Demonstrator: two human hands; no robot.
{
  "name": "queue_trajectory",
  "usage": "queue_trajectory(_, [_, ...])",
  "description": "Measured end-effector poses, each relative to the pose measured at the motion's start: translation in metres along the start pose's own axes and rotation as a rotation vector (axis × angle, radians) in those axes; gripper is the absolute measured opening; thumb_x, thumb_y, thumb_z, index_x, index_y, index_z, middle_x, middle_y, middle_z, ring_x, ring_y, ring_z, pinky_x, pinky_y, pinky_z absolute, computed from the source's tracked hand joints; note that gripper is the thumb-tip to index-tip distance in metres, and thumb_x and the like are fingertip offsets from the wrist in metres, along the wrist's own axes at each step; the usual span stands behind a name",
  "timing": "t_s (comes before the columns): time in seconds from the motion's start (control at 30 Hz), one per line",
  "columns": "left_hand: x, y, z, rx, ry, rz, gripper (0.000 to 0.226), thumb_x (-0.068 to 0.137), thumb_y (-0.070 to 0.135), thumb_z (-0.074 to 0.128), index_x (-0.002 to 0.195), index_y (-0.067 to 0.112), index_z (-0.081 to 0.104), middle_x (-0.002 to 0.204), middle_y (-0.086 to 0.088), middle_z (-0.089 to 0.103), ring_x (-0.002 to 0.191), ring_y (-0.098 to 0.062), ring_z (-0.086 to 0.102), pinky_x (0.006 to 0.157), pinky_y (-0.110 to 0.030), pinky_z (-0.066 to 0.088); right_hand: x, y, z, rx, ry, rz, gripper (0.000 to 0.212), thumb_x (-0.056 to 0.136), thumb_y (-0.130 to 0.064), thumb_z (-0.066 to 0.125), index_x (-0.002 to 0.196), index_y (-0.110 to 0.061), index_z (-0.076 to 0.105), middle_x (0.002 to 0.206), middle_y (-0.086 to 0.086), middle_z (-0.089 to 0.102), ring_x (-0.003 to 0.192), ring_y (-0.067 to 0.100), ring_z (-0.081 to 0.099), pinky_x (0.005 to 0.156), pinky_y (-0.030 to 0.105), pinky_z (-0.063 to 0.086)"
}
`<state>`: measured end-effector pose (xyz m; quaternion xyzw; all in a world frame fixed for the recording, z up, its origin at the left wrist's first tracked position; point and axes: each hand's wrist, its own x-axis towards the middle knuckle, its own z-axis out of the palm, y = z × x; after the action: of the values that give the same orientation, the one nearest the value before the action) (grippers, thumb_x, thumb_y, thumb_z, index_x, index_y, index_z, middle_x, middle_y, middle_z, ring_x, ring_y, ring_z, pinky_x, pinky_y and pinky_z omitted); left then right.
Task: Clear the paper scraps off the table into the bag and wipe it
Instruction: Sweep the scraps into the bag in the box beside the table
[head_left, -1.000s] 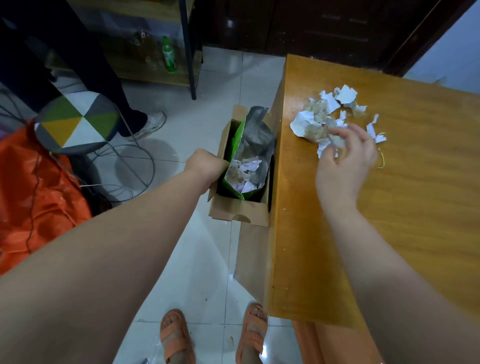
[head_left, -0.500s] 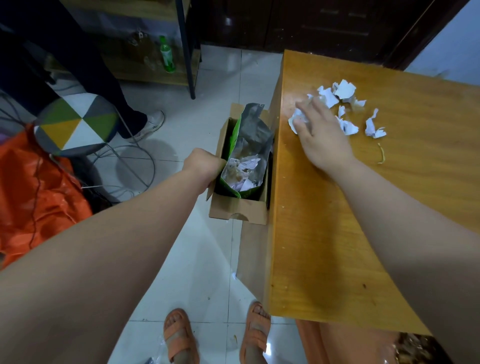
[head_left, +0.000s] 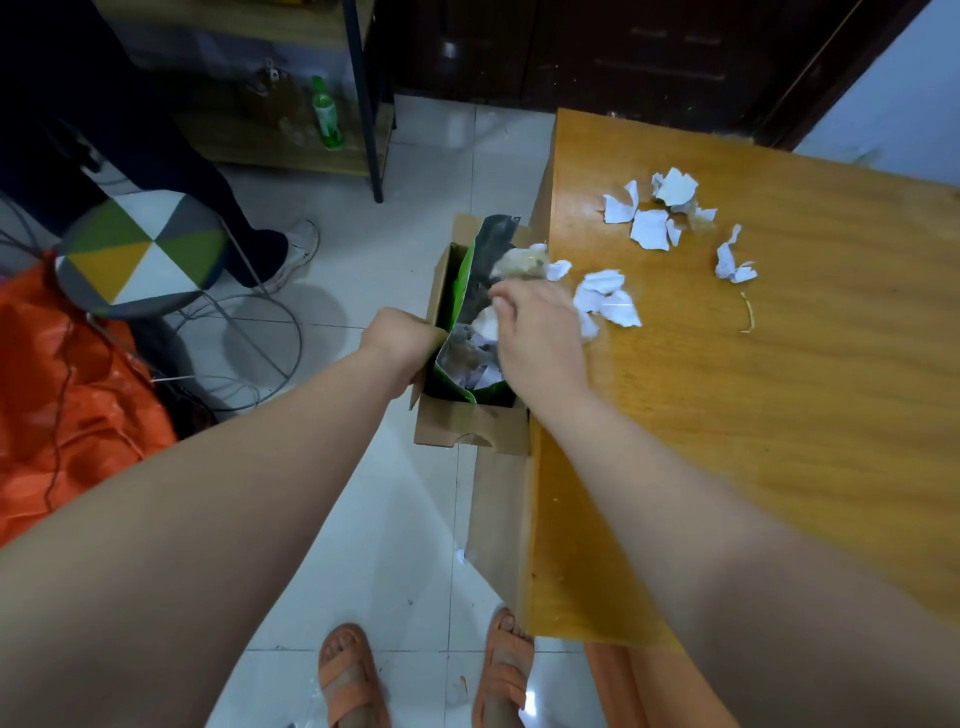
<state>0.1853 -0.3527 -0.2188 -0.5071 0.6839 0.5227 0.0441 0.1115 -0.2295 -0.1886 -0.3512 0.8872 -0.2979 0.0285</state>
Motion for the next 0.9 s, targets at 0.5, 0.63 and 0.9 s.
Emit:
queue_trajectory(0.5, [-0.007,-0.009,-0.002,-0.135,-0.027,0.001,0.021,0.078,0.015,0.061,0.086,0.0,0.072,0.088,-0.023,0.068,0.071,-0.028,0.057,0.067,-0.038,0.056,-0.012,-0.009,-0.022,0.181,0.307,-0.064,0.025,0.09,-0.003,0.047,0.107,-0.01,0.065,0.11,0.004,0.06,0.107,0.014,0.049,0.09,0.001,0.027])
queue_trajectory(0.63, [-0.008,-0.011,-0.001,-0.188,-0.022,-0.02,0.023,0.072,0.014,0.062,0.085,-0.001,0.072,0.094,-0.024,0.071,0.071,-0.026,0.059,0.074,-0.044,0.058,-0.018,-0.002,-0.027,0.096,0.206,0.171,0.034,0.092,-0.006,0.046,0.122,-0.018,0.056,0.13,-0.001,0.052,0.129,0.015,0.036,0.107,0.019,0.024])
queue_trajectory(0.9, [-0.003,-0.015,0.002,-0.201,-0.037,-0.026,0.026,0.064,0.012,0.059,0.081,-0.004,0.07,0.071,-0.015,0.059,0.063,-0.023,0.05,0.06,-0.034,0.047,-0.038,-0.014,-0.004,-0.468,-0.254,0.034,0.033,0.087,-0.02,0.055,0.118,-0.031,0.059,0.152,0.006,0.026,0.145,0.031,-0.002,0.117,0.05,-0.003])
